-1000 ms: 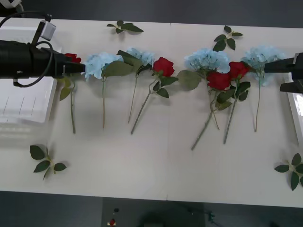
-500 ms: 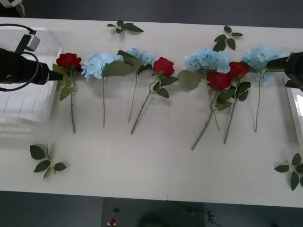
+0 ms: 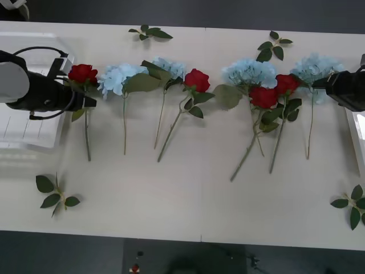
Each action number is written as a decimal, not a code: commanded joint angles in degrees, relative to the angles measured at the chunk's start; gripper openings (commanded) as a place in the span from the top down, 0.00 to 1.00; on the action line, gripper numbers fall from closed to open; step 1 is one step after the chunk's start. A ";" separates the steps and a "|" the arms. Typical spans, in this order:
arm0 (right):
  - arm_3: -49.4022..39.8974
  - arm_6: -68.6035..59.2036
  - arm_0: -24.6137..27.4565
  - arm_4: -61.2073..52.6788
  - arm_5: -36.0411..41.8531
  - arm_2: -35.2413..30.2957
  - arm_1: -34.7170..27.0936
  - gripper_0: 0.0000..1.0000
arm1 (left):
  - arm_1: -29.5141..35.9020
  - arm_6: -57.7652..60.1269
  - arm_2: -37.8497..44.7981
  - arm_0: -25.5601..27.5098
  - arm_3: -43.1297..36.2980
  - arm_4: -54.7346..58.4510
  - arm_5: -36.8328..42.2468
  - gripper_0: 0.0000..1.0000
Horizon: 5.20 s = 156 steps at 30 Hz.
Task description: Put the red flowers into the right box and the blue flowers into the left box
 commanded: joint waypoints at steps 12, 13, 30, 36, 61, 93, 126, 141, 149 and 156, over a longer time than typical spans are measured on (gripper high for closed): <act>19.62 0.24 -14.75 2.89 -7.51 14.94 6.88 0.00 | -4.23 12.15 0.30 -2.18 -0.59 -14.47 0.07 0.00; 21.65 0.24 -15.98 3.16 -7.94 16.70 7.59 0.00 | -4.67 13.21 0.30 -2.18 -0.59 -16.05 0.78 0.00; 33.16 -0.56 -21.70 9.05 -10.05 23.55 15.14 0.22 | -8.45 15.14 0.30 0.54 -0.59 -21.94 3.76 0.00; 33.16 -0.82 -21.70 8.52 -10.05 23.55 15.32 1.00 | -9.77 16.20 0.30 2.65 -0.59 -22.29 3.76 0.01; 25.25 1.47 -19.76 4.65 -4.34 15.38 9.52 1.00 | -8.71 15.06 9.18 3.44 -4.90 -22.29 -4.15 1.00; -4.37 28.89 6.60 -8.09 -0.56 -12.83 -0.06 0.00 | -11.09 -12.54 27.64 12.23 -32.32 19.81 9.21 1.00; -27.31 95.21 34.03 -62.41 24.40 -35.60 8.38 0.00 | -26.21 -58.29 10.32 12.23 -26.43 68.41 -2.39 1.00; -25.99 95.21 25.50 -61.79 22.99 -23.03 11.98 0.00 | -33.32 -58.29 3.11 12.14 -23.36 71.92 -3.18 1.00; -22.12 95.21 19.26 -61.79 22.47 -17.67 13.03 0.00 | -35.17 -58.29 1.71 11.53 -23.27 65.33 -4.85 1.00; -20.72 95.21 16.71 -61.88 23.52 -15.65 13.21 0.00 | -35.61 -58.29 0.30 11.35 -23.27 63.14 -6.17 1.00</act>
